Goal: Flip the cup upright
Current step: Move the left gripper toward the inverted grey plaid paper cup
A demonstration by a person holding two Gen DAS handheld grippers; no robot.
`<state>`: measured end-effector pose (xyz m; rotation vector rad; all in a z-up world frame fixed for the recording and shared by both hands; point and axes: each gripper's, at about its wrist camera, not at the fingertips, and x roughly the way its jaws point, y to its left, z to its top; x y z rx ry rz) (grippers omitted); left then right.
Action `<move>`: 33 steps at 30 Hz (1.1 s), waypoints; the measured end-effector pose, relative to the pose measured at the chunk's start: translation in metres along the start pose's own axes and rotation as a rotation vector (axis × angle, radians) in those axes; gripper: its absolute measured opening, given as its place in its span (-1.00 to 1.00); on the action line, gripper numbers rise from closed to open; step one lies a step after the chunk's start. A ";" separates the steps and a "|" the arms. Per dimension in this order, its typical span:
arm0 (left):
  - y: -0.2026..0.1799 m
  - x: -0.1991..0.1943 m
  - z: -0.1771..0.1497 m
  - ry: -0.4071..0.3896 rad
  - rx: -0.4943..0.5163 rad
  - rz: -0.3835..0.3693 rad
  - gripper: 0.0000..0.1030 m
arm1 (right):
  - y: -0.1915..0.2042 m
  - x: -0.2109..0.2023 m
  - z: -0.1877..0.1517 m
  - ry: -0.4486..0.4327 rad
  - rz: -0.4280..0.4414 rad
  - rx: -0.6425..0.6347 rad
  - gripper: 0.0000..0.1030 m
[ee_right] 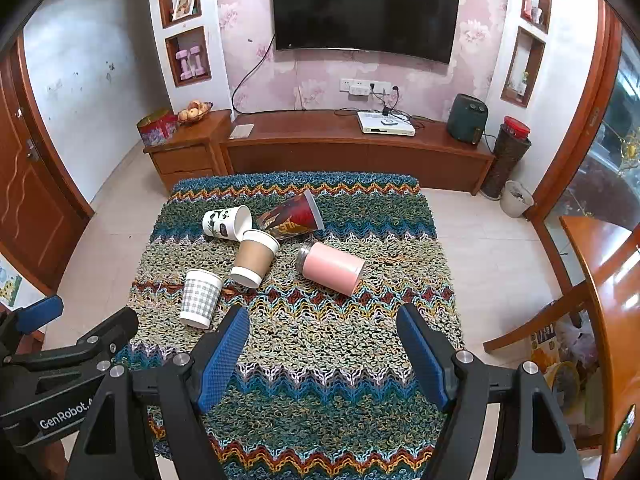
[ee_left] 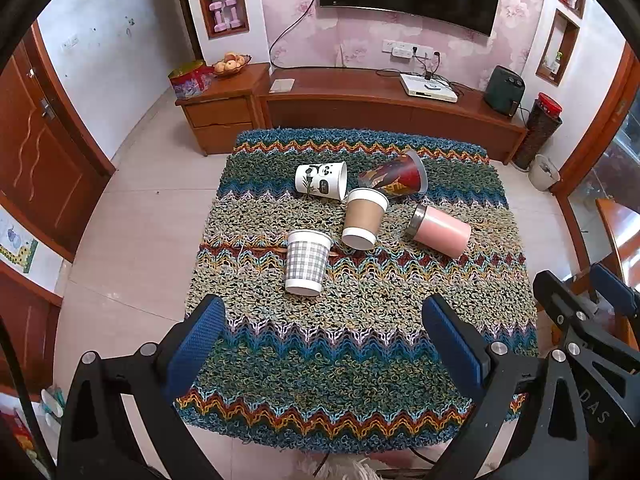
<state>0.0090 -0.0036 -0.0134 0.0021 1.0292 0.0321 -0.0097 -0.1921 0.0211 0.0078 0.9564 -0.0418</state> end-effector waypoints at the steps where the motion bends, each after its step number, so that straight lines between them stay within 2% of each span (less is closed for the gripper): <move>1: 0.000 0.003 0.003 0.005 -0.001 0.001 0.93 | 0.000 0.002 0.001 0.002 0.000 -0.001 0.49; 13: 0.000 0.022 0.011 0.025 -0.010 0.011 0.93 | -0.013 0.032 0.008 0.049 -0.016 0.026 0.49; 33: 0.009 0.048 0.025 0.036 -0.030 0.016 0.93 | -0.001 0.070 0.013 0.083 -0.022 -0.013 0.49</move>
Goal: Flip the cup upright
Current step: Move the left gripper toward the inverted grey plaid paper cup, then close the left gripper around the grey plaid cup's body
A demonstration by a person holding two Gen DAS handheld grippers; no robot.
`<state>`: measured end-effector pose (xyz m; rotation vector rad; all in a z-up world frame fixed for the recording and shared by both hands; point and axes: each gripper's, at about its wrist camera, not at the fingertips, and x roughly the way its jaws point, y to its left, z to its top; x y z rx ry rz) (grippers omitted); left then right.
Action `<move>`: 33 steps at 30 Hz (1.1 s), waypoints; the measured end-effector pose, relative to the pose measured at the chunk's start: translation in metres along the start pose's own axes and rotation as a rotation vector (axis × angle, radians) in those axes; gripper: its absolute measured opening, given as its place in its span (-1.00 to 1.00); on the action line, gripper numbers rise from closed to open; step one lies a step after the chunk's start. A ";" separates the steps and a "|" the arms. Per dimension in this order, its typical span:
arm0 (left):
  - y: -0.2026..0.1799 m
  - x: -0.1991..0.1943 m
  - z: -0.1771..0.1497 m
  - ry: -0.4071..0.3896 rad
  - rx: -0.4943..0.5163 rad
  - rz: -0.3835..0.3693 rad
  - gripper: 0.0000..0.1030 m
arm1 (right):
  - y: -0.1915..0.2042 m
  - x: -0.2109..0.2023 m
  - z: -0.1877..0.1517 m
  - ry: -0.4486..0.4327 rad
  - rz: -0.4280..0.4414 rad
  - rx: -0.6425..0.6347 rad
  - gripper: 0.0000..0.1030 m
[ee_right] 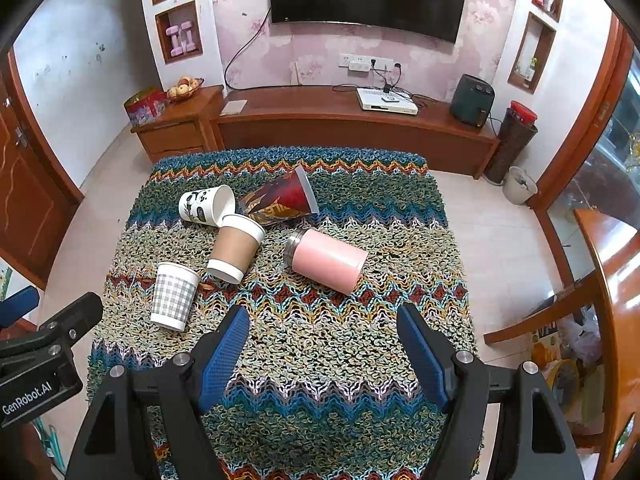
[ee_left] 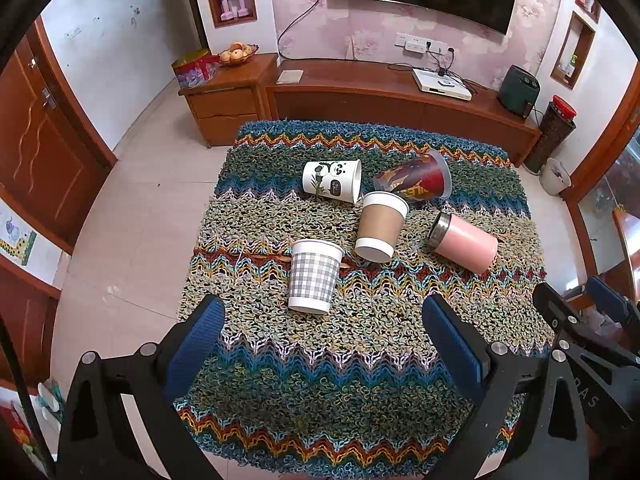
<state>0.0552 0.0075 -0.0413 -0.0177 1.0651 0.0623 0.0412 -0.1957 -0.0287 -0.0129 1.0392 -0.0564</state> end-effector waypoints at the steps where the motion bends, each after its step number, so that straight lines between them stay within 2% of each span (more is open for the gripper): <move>1: 0.001 0.003 0.001 0.001 0.000 0.001 0.93 | 0.001 0.001 0.000 -0.002 0.000 -0.002 0.49; 14: 0.016 0.033 0.005 0.017 -0.002 0.003 0.93 | 0.017 0.031 0.001 0.052 0.008 -0.012 0.49; 24: 0.026 0.080 0.009 0.078 0.011 0.006 0.93 | 0.024 0.060 -0.005 0.099 0.012 0.009 0.49; 33: 0.023 0.116 0.013 0.122 0.024 -0.023 0.93 | 0.028 0.080 -0.013 0.140 -0.001 0.022 0.49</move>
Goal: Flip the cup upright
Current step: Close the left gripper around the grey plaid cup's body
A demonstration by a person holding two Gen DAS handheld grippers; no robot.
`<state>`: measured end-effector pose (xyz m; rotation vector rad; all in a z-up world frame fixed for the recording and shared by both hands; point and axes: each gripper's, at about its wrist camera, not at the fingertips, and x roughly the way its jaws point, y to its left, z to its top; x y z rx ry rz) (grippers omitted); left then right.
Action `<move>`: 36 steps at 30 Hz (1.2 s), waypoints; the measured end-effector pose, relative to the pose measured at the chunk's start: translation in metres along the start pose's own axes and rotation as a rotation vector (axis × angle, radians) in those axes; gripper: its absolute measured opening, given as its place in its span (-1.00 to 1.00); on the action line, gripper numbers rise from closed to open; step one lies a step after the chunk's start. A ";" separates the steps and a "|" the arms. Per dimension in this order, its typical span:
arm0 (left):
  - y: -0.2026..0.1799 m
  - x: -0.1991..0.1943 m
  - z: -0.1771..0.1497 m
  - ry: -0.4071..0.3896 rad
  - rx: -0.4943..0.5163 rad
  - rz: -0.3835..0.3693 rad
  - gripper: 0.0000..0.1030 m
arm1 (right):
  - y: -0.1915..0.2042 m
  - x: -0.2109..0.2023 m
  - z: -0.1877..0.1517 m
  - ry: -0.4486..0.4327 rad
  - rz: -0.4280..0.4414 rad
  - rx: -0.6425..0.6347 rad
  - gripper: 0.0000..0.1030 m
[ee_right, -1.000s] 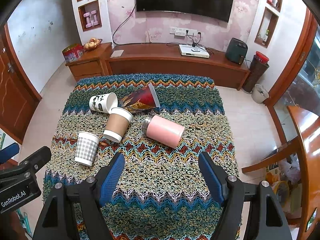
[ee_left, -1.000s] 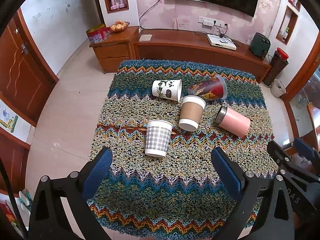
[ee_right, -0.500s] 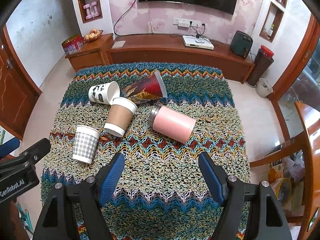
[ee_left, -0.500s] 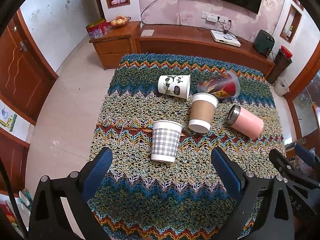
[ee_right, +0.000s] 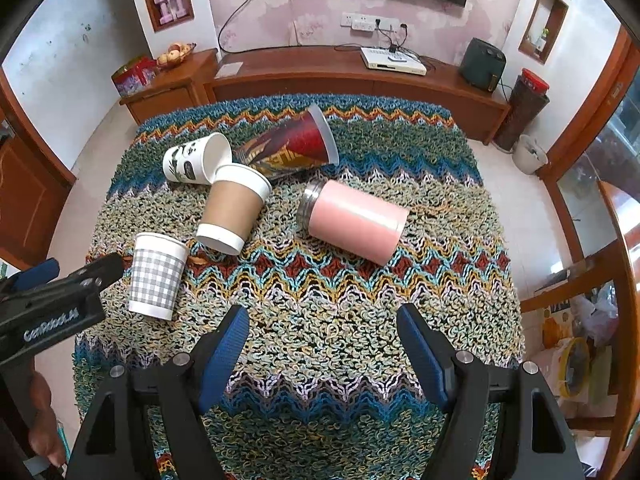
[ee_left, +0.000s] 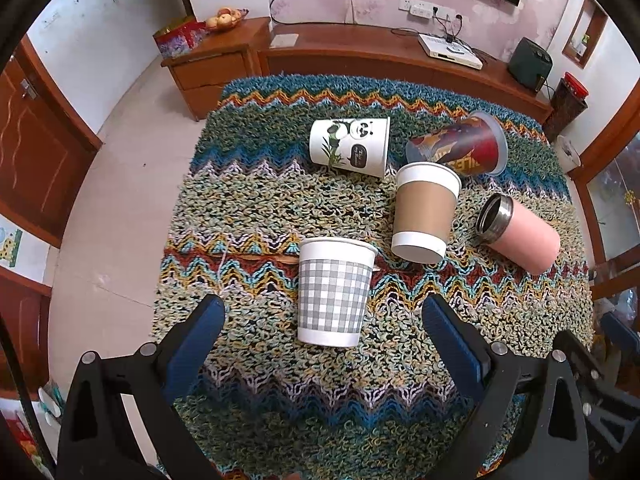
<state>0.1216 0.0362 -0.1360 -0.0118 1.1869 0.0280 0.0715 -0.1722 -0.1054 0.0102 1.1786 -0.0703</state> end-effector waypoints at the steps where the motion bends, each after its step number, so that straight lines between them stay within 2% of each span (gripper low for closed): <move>1: 0.000 0.003 0.000 0.004 0.002 -0.003 0.93 | 0.000 0.002 -0.001 0.002 -0.004 0.002 0.49; 21: 0.012 0.082 0.004 0.155 0.021 -0.044 0.93 | 0.001 0.022 -0.016 0.049 -0.021 0.048 0.49; 33: 0.022 0.104 0.006 0.223 0.003 -0.101 0.92 | -0.001 0.029 -0.024 0.068 -0.026 0.072 0.49; 36: 0.024 0.105 0.004 0.242 0.013 -0.103 0.81 | -0.001 0.030 -0.025 0.072 -0.024 0.077 0.49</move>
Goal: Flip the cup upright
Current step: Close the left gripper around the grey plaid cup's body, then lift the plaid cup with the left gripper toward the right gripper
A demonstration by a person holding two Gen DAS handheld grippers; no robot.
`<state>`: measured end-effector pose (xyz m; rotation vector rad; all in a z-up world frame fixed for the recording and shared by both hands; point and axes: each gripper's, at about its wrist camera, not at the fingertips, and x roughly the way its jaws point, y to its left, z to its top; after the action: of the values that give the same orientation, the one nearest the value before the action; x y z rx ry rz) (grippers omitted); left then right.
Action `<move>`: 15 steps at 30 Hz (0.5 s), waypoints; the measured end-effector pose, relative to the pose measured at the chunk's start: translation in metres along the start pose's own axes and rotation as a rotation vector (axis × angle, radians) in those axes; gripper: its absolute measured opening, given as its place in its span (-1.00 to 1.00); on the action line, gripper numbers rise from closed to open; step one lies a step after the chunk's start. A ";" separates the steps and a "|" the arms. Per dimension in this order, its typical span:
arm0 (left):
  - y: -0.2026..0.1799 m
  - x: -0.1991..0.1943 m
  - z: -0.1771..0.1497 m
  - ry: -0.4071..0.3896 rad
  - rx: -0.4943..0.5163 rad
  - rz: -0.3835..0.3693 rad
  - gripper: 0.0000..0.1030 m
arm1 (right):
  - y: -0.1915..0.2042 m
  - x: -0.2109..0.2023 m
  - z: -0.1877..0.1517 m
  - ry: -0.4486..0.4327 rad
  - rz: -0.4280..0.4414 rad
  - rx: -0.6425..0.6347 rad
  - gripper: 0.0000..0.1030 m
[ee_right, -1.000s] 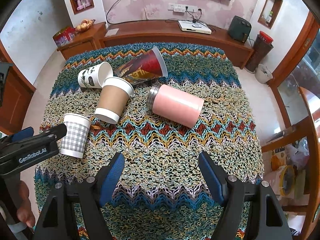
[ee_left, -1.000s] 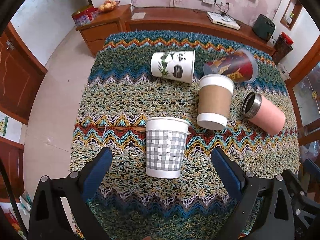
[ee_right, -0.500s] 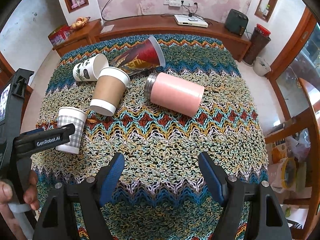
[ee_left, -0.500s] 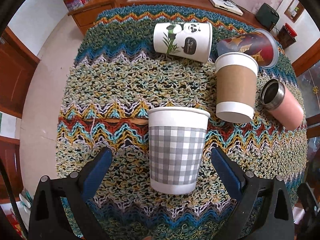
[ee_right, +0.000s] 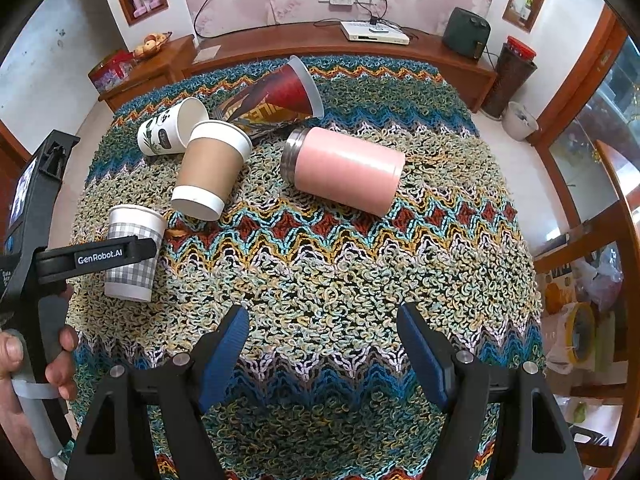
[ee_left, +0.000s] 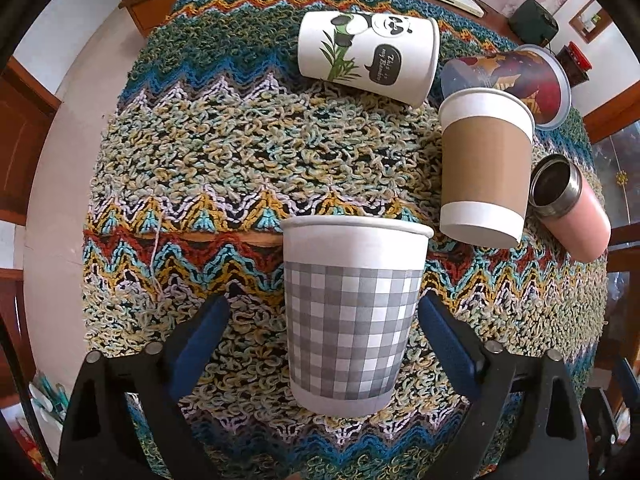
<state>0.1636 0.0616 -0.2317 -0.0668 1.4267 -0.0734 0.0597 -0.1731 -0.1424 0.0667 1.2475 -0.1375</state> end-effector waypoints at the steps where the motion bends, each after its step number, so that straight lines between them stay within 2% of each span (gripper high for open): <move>1: 0.001 0.001 0.001 0.010 0.002 0.003 0.75 | 0.000 0.000 0.000 0.000 0.001 0.001 0.49; 9: -0.001 0.018 0.015 0.074 -0.049 -0.019 0.41 | 0.001 -0.001 -0.004 0.001 0.004 -0.001 0.49; 10: 0.001 0.019 0.017 0.080 -0.056 -0.027 0.30 | 0.000 -0.002 -0.004 0.001 0.003 0.001 0.49; 15: 0.000 0.010 0.006 0.058 -0.041 -0.036 0.29 | -0.004 -0.003 -0.006 0.003 0.002 0.009 0.49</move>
<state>0.1713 0.0611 -0.2403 -0.1245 1.4849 -0.0763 0.0530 -0.1758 -0.1418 0.0757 1.2497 -0.1411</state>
